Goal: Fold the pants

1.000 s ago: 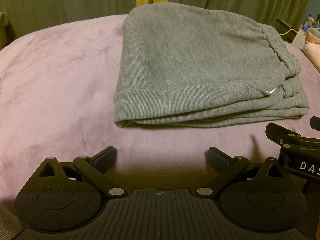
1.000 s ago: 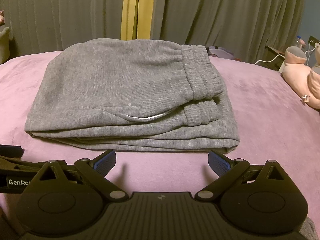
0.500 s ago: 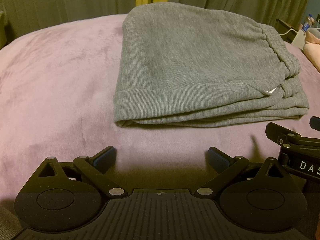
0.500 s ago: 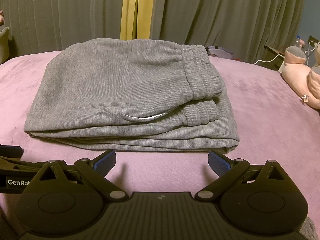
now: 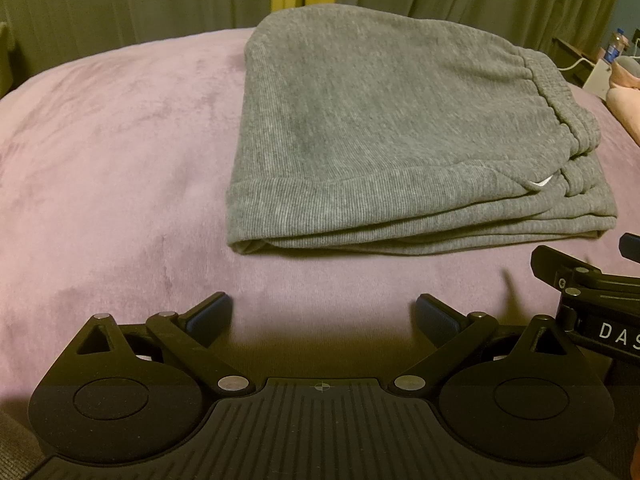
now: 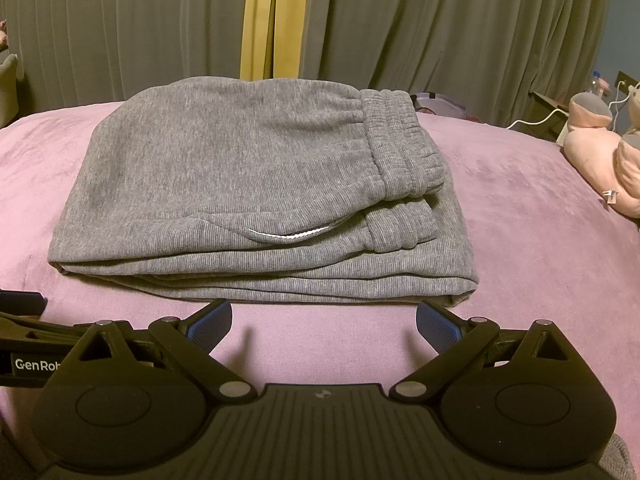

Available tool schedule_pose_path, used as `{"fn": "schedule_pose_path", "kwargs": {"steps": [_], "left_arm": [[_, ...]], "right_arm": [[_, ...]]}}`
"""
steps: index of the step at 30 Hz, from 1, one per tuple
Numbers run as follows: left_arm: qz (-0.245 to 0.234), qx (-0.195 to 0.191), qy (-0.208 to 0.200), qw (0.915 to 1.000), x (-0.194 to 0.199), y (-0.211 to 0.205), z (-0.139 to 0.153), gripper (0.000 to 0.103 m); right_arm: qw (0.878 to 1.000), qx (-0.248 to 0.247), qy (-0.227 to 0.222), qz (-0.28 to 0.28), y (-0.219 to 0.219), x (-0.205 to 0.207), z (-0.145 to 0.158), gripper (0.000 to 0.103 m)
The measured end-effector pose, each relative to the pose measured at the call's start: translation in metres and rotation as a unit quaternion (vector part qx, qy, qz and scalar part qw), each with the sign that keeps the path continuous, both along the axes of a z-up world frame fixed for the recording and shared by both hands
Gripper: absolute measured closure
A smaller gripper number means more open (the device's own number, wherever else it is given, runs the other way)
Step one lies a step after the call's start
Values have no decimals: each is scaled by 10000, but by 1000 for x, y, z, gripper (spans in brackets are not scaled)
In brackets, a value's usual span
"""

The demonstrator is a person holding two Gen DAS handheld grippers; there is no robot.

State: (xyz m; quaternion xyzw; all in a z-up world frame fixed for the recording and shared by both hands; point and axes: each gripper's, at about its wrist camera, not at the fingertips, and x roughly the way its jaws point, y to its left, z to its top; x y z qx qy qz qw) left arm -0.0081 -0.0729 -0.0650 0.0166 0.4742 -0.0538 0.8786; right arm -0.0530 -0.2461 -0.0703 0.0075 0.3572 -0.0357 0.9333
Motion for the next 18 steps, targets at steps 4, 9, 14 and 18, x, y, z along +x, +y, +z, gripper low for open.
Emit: {"fn": "schedule_pose_path", "kwargs": {"steps": [4, 9, 14, 18], "left_arm": [[-3, -5, 9, 10000, 0, 0, 0, 1], [-4, -7, 10, 10000, 0, 1, 1, 1], [-4, -8, 12, 10000, 0, 1, 0, 1], [-5, -8, 13, 10000, -1, 0, 0, 1]], "right_arm": [[10000, -4, 0, 2, 0, -1, 0, 4], [10000, -4, -1, 0, 0, 0, 0, 4], [10000, -7, 1, 0, 0, 0, 0, 4], [10000, -7, 2, 1, 0, 0, 0, 4]]}}
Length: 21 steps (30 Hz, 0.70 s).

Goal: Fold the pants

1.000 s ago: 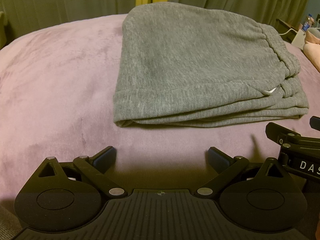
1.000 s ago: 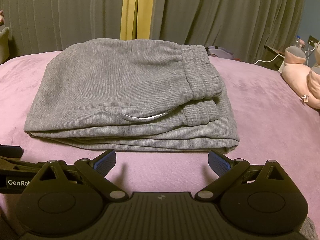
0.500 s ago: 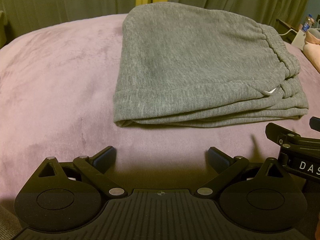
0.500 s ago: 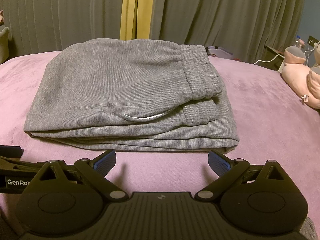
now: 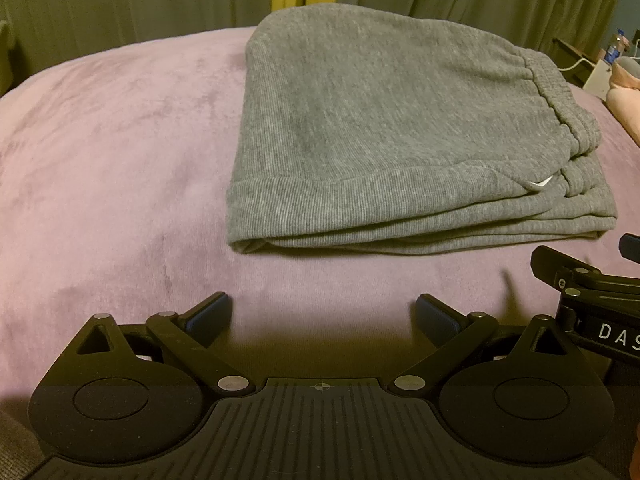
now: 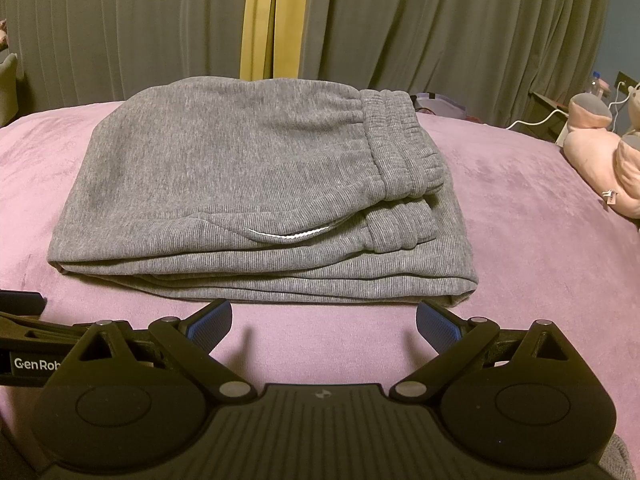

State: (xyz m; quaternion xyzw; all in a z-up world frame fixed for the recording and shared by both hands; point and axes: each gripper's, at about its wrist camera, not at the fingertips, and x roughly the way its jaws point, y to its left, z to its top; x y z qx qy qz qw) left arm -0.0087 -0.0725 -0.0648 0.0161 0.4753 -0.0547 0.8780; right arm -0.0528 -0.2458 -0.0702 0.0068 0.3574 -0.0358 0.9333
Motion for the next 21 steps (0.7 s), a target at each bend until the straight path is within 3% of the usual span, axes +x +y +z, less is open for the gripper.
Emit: {"fn": "schedule_pose_path", "kwargs": {"steps": [21], "left_arm": [[-4, 12, 15, 10000, 2, 0, -1, 1]], "right_arm": [[10000, 3, 5, -5, 0, 0, -1, 4]]}}
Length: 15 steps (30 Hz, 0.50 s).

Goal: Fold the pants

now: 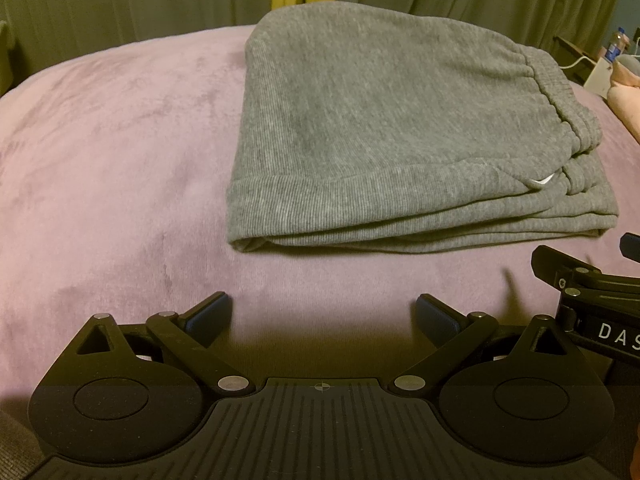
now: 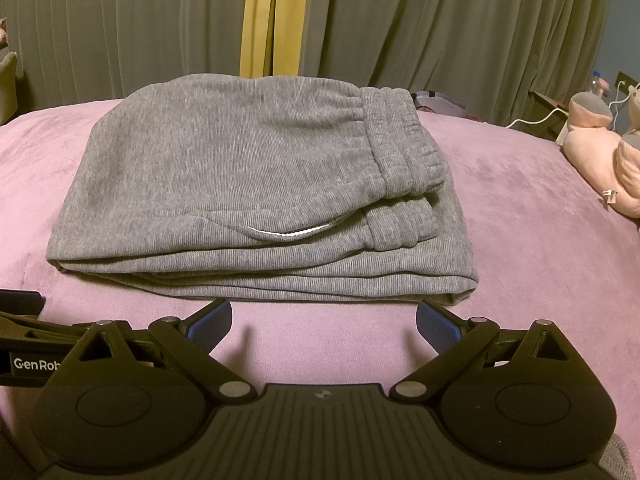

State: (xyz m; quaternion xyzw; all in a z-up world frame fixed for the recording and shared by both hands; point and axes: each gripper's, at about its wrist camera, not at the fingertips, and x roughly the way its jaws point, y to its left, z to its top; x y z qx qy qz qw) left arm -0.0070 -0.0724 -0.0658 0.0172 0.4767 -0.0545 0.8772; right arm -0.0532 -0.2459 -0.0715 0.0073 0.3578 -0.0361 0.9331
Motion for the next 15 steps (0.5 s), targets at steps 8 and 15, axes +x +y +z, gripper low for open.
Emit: {"fn": "schedule_pose_path", "kwargs": {"steps": [8, 15], "left_arm": [[95, -181, 22, 9998, -1, 5, 1, 1], [98, -266, 16, 9996, -2, 5, 3, 1]], "right_arm": [[10000, -22, 11, 12, 0, -1, 0, 4], [10000, -22, 25, 7, -1, 1, -1, 4]]}}
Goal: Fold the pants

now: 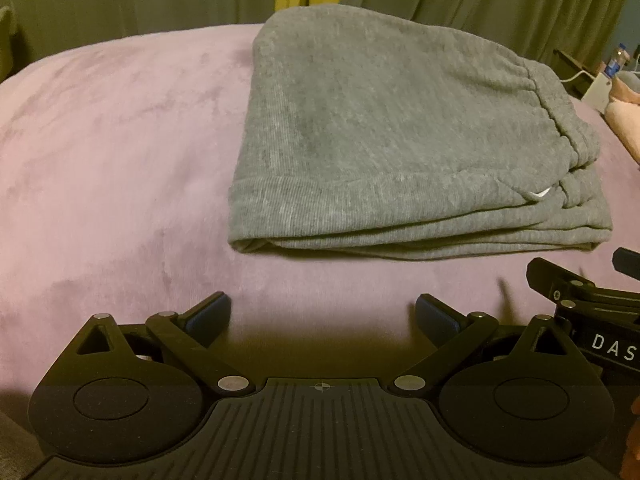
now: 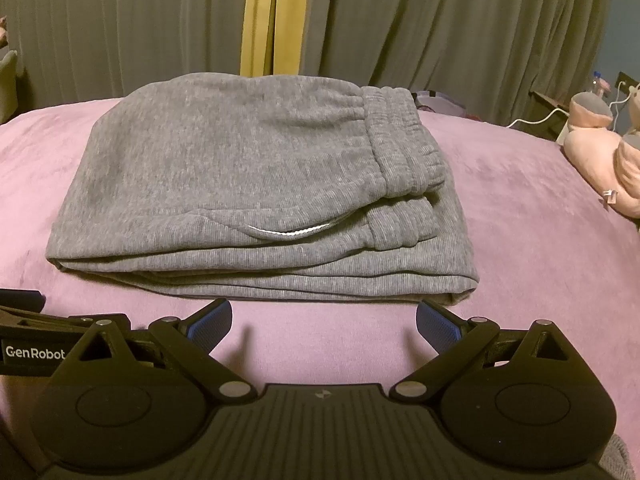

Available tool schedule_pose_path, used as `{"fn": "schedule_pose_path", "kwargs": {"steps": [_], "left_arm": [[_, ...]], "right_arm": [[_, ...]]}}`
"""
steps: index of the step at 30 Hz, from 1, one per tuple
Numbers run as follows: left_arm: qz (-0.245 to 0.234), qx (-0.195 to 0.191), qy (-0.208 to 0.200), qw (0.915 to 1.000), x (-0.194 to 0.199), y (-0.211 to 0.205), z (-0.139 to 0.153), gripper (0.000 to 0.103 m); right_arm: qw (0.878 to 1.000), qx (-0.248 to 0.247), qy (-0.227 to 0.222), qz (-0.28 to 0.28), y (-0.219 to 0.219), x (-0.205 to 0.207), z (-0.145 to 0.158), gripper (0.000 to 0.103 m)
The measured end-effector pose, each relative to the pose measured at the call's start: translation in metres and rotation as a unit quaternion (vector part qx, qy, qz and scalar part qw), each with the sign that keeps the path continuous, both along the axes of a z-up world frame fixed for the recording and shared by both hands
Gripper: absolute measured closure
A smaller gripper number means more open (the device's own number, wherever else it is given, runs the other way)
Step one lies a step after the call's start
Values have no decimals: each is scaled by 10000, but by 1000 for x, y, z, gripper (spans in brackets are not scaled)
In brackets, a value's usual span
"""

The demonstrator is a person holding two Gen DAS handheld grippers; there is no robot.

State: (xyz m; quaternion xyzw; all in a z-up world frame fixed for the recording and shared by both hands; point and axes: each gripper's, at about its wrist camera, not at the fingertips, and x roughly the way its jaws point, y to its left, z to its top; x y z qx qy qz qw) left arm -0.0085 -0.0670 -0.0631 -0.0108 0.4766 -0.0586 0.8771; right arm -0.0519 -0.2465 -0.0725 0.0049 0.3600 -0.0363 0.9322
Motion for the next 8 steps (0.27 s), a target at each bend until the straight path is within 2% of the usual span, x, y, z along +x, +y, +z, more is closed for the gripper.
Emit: {"fn": "schedule_pose_path", "kwargs": {"steps": [8], "left_arm": [[-16, -70, -73, 9999, -2, 2, 1, 1]], "right_arm": [[10000, -28, 11, -11, 2, -1, 0, 4]]}}
